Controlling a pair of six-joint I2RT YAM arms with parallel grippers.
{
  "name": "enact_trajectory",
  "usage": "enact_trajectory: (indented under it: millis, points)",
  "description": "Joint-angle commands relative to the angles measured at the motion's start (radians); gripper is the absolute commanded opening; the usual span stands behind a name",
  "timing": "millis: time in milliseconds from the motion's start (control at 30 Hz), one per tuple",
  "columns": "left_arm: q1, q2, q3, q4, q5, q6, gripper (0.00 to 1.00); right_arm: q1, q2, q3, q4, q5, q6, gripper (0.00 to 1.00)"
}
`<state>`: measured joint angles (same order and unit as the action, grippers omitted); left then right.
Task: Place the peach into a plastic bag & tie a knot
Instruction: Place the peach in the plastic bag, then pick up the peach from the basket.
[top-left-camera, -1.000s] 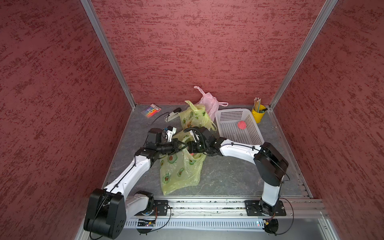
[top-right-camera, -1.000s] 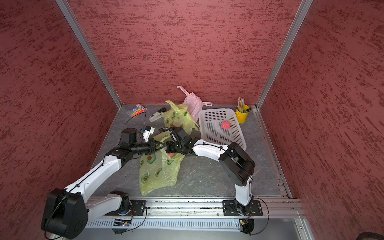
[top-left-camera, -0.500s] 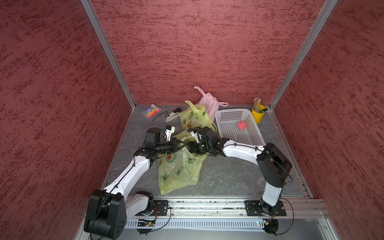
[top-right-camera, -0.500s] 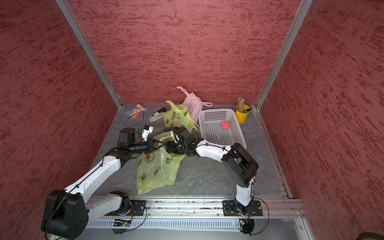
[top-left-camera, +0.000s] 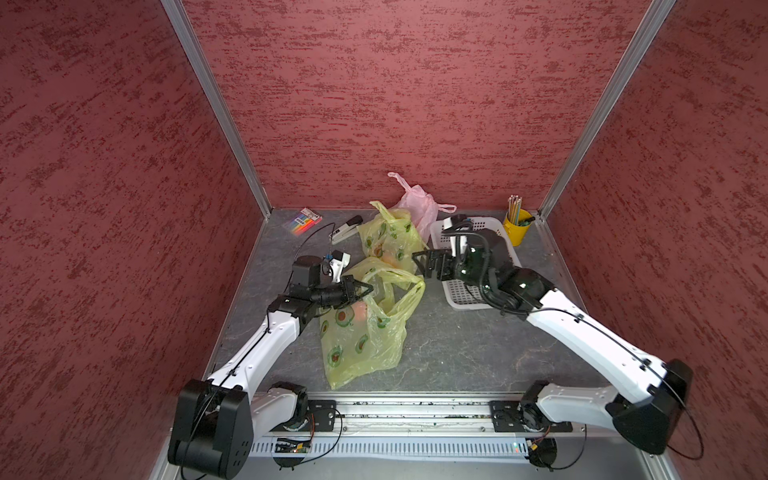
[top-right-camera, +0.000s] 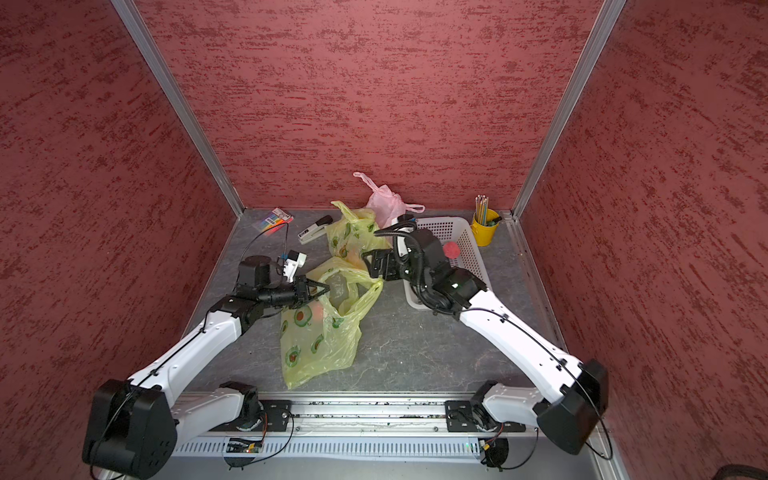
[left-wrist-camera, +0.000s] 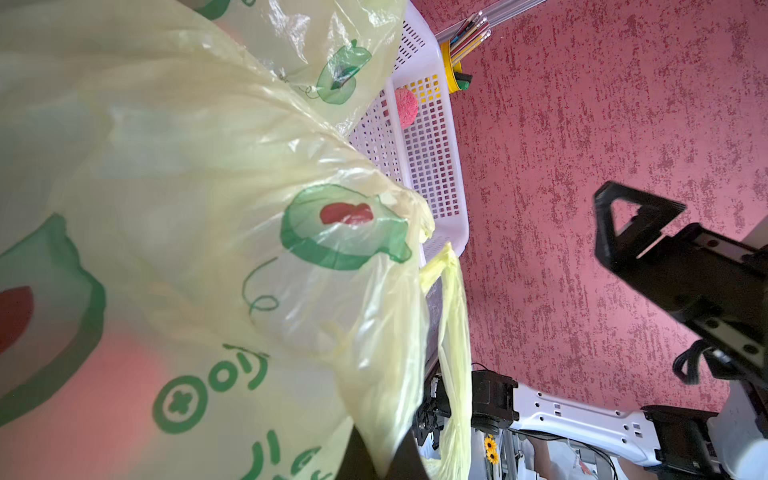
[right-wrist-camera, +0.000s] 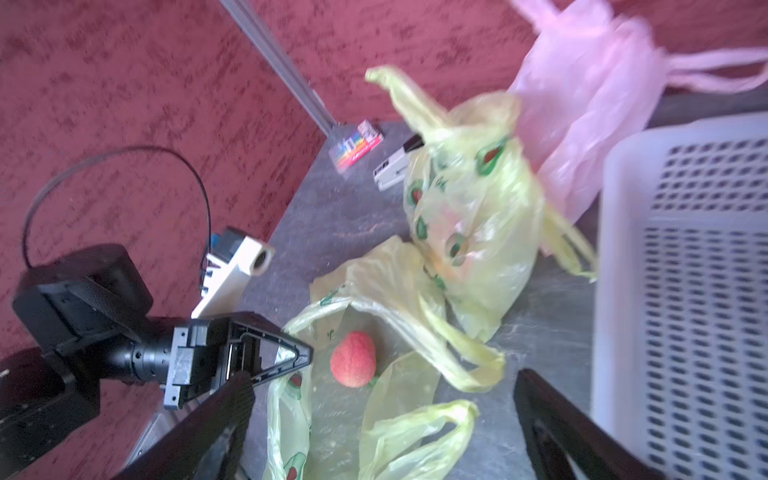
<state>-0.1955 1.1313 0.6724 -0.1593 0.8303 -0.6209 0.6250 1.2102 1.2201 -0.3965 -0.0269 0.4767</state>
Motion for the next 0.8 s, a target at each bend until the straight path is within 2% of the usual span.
enact_trajectory:
  millis: [0, 133, 267, 467, 633, 767]
  points:
    - [-0.005, 0.003, 0.023, 0.003, 0.006, 0.007, 0.00, -0.038, 0.044, 0.040, -0.053, 0.177, -0.050, 0.99]
    - [-0.024, 0.002, 0.026, 0.008, -0.005, 0.004, 0.00, -0.147, 0.200, 0.148, -0.138, 0.306, -0.075, 0.98]
    - [-0.052, 0.010, 0.030, 0.011, -0.020, 0.003, 0.00, -0.272, 0.343, 0.134, -0.032, 0.276, -0.112, 0.99]
    - [-0.085, 0.004, 0.030, 0.015, -0.026, 0.000, 0.00, -0.428, 0.560, 0.229, -0.037, 0.211, -0.105, 0.97]
    - [-0.097, 0.005, 0.023, 0.030, -0.020, -0.007, 0.00, -0.496, 0.675, 0.285, -0.056, 0.187, -0.110, 0.92]
    - [-0.105, 0.008, 0.010, 0.058, -0.017, -0.018, 0.00, -0.503, 0.749, 0.327, -0.070, 0.200, -0.118, 0.93]
